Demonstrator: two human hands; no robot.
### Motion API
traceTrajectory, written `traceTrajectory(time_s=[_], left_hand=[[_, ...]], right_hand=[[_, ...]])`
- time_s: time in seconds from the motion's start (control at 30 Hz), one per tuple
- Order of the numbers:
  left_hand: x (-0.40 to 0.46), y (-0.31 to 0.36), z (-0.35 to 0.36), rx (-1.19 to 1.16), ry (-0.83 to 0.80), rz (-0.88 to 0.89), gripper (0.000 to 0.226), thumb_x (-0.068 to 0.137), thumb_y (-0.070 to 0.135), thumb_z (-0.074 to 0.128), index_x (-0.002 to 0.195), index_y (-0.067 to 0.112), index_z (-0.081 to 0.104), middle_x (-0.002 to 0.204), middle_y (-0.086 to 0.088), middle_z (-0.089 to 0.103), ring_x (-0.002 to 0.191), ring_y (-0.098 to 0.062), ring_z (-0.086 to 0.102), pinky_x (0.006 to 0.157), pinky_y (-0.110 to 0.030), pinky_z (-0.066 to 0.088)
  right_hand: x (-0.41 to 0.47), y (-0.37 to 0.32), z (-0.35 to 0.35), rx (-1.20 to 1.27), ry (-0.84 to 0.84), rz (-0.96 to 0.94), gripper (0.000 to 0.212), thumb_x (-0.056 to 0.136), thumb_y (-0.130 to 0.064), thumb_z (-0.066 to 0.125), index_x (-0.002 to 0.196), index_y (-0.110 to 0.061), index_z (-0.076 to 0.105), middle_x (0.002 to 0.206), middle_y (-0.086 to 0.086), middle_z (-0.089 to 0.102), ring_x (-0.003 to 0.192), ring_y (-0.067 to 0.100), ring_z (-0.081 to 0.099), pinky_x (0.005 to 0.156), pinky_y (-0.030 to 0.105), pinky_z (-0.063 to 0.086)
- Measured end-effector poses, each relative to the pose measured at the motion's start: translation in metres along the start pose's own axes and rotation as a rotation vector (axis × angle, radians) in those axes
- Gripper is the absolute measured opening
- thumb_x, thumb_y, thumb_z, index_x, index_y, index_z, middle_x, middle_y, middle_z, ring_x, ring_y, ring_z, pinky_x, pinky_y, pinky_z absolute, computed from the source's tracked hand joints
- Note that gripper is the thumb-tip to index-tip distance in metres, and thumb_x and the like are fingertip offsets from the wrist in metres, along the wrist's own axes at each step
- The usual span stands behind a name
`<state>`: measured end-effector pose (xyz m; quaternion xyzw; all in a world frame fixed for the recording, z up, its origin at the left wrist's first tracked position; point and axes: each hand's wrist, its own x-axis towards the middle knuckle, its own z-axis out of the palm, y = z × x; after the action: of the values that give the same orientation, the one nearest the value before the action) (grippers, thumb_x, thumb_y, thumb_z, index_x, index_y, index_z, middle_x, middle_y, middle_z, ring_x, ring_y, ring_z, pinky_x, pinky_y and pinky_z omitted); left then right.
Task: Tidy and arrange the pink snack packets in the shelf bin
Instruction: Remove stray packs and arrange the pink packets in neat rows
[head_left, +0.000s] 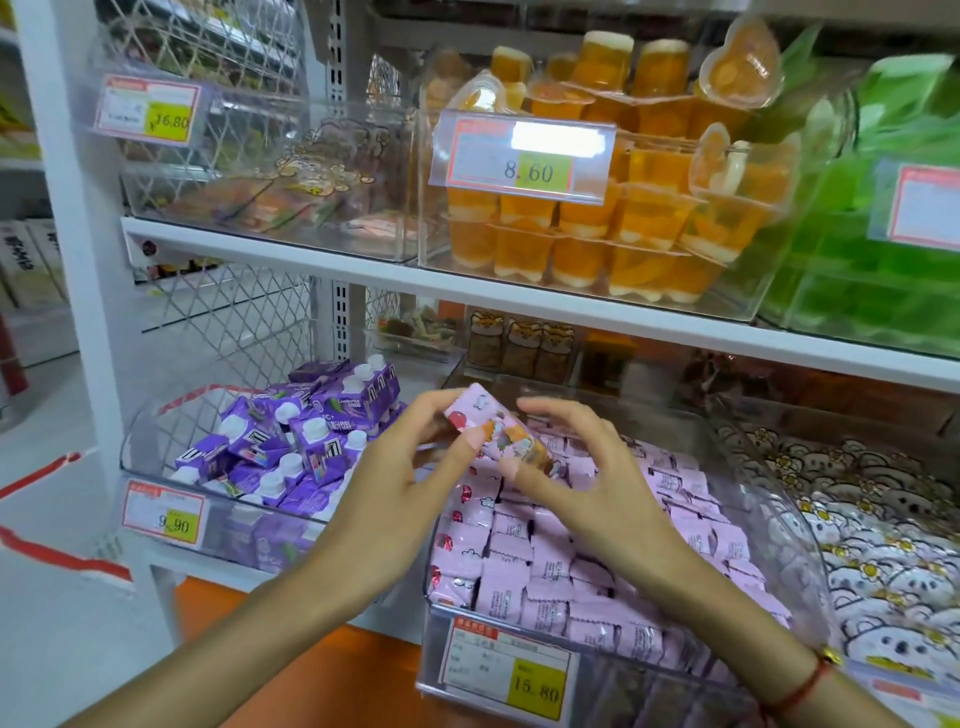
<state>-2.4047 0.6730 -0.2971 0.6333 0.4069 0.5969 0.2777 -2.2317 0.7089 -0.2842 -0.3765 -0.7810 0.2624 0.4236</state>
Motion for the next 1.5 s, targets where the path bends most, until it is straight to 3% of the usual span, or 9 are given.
traceTrajectory(time_s=[0.2, 0.37, 0.53, 0.67, 0.93, 1.1, 1.17, 1.33, 1.5], left_hand=[[0.0, -0.004, -0.003, 0.135, 0.03, 0.029, 0.035, 0.088, 0.029, 0.061, 0.123, 0.03, 0.059, 0.112, 0.017, 0.067, 0.11, 0.003, 0.059, 0.095, -0.016, 0.045], [-0.003, -0.021, -0.011, 0.254, 0.035, -0.165, 0.039, 0.09, 0.03, 0.058, 0.129, 0.032, 0.052, 0.119, 0.016, 0.059, 0.106, 0.007, 0.055, 0.083, -0.007, 0.042], [-0.005, -0.026, -0.006, 0.272, -0.05, -0.229, 0.031, 0.096, 0.031, 0.047, 0.127, 0.032, 0.055, 0.12, 0.019, 0.061, 0.106, 0.005, 0.057, 0.093, -0.015, 0.04], [-0.004, -0.025, -0.007, 0.248, -0.045, -0.226, 0.023, 0.096, 0.026, 0.049, 0.114, 0.037, 0.059, 0.11, 0.024, 0.064, 0.092, 0.012, 0.058, 0.08, -0.001, 0.038], [-0.003, -0.022, -0.01, 0.237, -0.072, -0.245, 0.026, 0.096, 0.024, 0.051, 0.118, 0.03, 0.061, 0.113, 0.019, 0.065, 0.096, 0.003, 0.061, 0.09, -0.016, 0.044], [-0.003, -0.023, -0.011, 0.223, -0.078, -0.247, 0.025, 0.095, 0.026, 0.051, 0.117, 0.032, 0.061, 0.112, 0.02, 0.066, 0.096, 0.004, 0.061, 0.091, -0.02, 0.046], [-0.003, -0.023, -0.012, 0.221, -0.093, -0.249, 0.025, 0.095, 0.027, 0.051, 0.117, 0.033, 0.06, 0.113, 0.02, 0.065, 0.098, 0.003, 0.061, 0.092, -0.021, 0.046], [-0.004, -0.02, -0.017, 0.187, -0.189, -0.259, 0.03, 0.092, 0.029, 0.055, 0.122, 0.032, 0.057, 0.106, 0.027, 0.063, 0.099, 0.012, 0.058, 0.083, -0.003, 0.039], [-0.003, -0.021, -0.016, 0.207, -0.182, -0.244, 0.034, 0.091, 0.028, 0.058, 0.124, 0.031, 0.054, 0.114, 0.024, 0.061, 0.095, 0.012, 0.059, 0.08, 0.001, 0.036]], right_hand=[[0.005, -0.007, 0.006, -0.108, 0.064, -0.135, 0.029, 0.088, -0.026, 0.064, 0.113, -0.038, 0.057, 0.109, -0.022, 0.059, 0.104, -0.004, 0.05, 0.084, 0.008, 0.037], [0.034, 0.016, -0.008, 0.129, 0.324, 0.127, 0.022, 0.087, -0.019, 0.066, 0.102, -0.02, 0.05, 0.085, -0.012, 0.06, 0.07, -0.007, 0.06, 0.059, 0.009, 0.047], [0.069, 0.048, 0.01, 0.064, 0.323, 0.28, 0.023, 0.091, -0.017, 0.061, 0.11, -0.008, 0.053, 0.089, -0.005, 0.064, 0.079, 0.005, 0.062, 0.055, 0.006, 0.04], [0.082, 0.059, 0.018, -0.011, 0.19, 0.226, 0.039, 0.091, -0.02, 0.061, 0.116, -0.026, 0.032, 0.084, -0.002, 0.064, 0.071, 0.014, 0.066, 0.055, 0.016, 0.052], [0.09, 0.062, 0.013, -0.233, 0.092, 0.047, 0.027, 0.08, -0.022, 0.074, 0.096, -0.021, 0.052, 0.087, -0.006, 0.067, 0.076, 0.006, 0.066, 0.065, 0.019, 0.055], [0.086, 0.072, 0.023, -0.457, -0.167, 0.092, 0.014, 0.085, -0.032, 0.068, 0.08, -0.021, 0.061, 0.086, -0.003, 0.068, 0.074, 0.011, 0.063, 0.069, 0.03, 0.053], [0.081, 0.081, 0.024, -0.504, -0.257, 0.127, 0.037, 0.093, -0.035, 0.055, 0.067, -0.011, 0.064, 0.101, 0.009, 0.069, 0.087, 0.02, 0.063, 0.074, 0.027, 0.046], [0.079, 0.081, 0.007, -0.423, -0.488, 0.143, 0.035, 0.099, -0.026, 0.044, 0.115, -0.006, 0.067, 0.141, 0.002, 0.045, 0.128, 0.016, 0.043, 0.098, 0.022, 0.034], [0.099, 0.078, 0.01, -0.395, -0.237, 0.188, 0.024, 0.095, -0.021, 0.052, 0.116, -0.016, 0.062, 0.1, 0.003, 0.066, 0.077, 0.013, 0.057, 0.061, 0.022, 0.044]])
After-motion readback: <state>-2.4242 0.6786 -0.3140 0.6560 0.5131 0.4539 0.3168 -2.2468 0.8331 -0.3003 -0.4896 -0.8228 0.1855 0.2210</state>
